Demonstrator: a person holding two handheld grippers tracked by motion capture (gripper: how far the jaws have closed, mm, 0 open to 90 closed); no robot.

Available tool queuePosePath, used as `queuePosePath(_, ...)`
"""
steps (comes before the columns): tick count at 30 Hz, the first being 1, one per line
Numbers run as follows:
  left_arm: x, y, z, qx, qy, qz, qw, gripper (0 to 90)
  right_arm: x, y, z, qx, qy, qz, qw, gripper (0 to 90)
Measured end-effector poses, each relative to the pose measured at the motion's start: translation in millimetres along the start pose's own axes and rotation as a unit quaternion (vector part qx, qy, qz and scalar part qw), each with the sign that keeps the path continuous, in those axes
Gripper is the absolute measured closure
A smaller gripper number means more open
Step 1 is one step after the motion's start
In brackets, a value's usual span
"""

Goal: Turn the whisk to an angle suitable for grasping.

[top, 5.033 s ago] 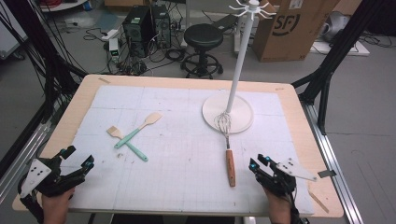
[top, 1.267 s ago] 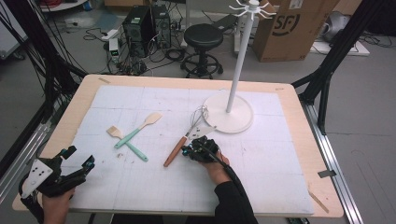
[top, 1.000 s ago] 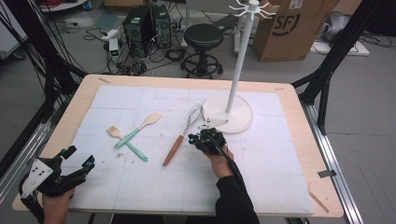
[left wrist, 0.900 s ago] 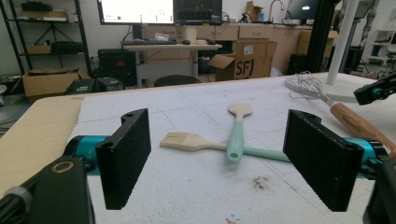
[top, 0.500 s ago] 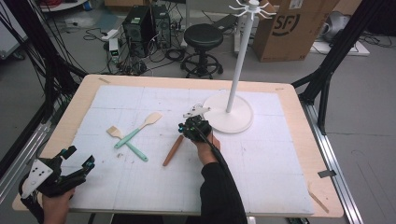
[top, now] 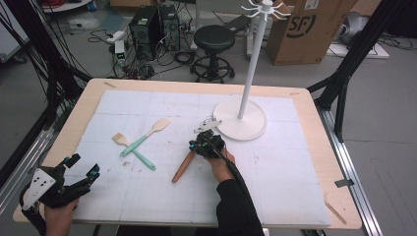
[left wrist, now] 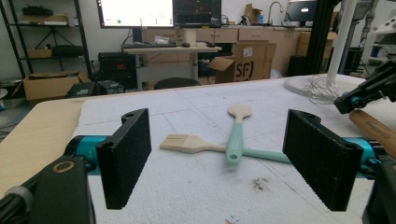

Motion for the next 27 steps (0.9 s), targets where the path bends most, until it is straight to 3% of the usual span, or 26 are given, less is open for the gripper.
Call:
queuePosePath(4, 0.0, 0.0, 0.0, 0.0, 0.0, 0.0, 1.0, 24.1, 9.5, 7.3, 3.5, 0.003, -0.001, 0.007, 1.0, 89.3)
queuePosePath(6, 0.0, 0.0, 0.0, 0.0, 0.0, 0.0, 1.0, 24.0, 16.6, 12.4, 8.8, -0.011, -0.004, 0.005, 0.9999, 89.3)
queuePosePath(13, 0.0, 0.0, 0.0, 0.0, 0.0, 0.0, 1.0, 24.1, 27.8, 23.7, 17.4, -0.019, -0.015, 0.001, 0.9997, 89.3)
queuePosePath(20, -0.2, 0.0, -0.4, 0.001, 0.0, 0.001, 1.0, 24.1, 53.9, 39.5, 23.4, -0.014, -0.033, 0.014, 0.9993, 89.3)
queuePosePath(23, 0.0, -0.1, -0.1, 0.0, -0.001, 0.0, 1.0, 24.1, 61.2, 40.1, 30.3, -0.036, -0.043, 0.011, 0.9983, 89.3)
queuePosePath(24, 0.0, 0.0, -0.3, 0.0, -0.001, 0.001, 1.0, 24.2, 60.9, 38.3, 39.7, -0.054, -0.039, 0.009, 0.9977, 89.3)
queuePosePath(27, -0.2, 0.0, -0.4, 0.001, 0.0, 0.001, 1.0, 24.2, 55.8, 35.4, 51.2, -0.073, -0.029, 0.007, 0.9969, 89.3)
Point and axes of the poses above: each handheld gripper's, and its own axes: z roughly backward along the jaws, y roughly out of its underside, x roughly to its left, the point moved 10 cm from there along -z, roughly forward along the jaws, and after that the axes turned 8 degrees about -y, right-handed, at the moved point
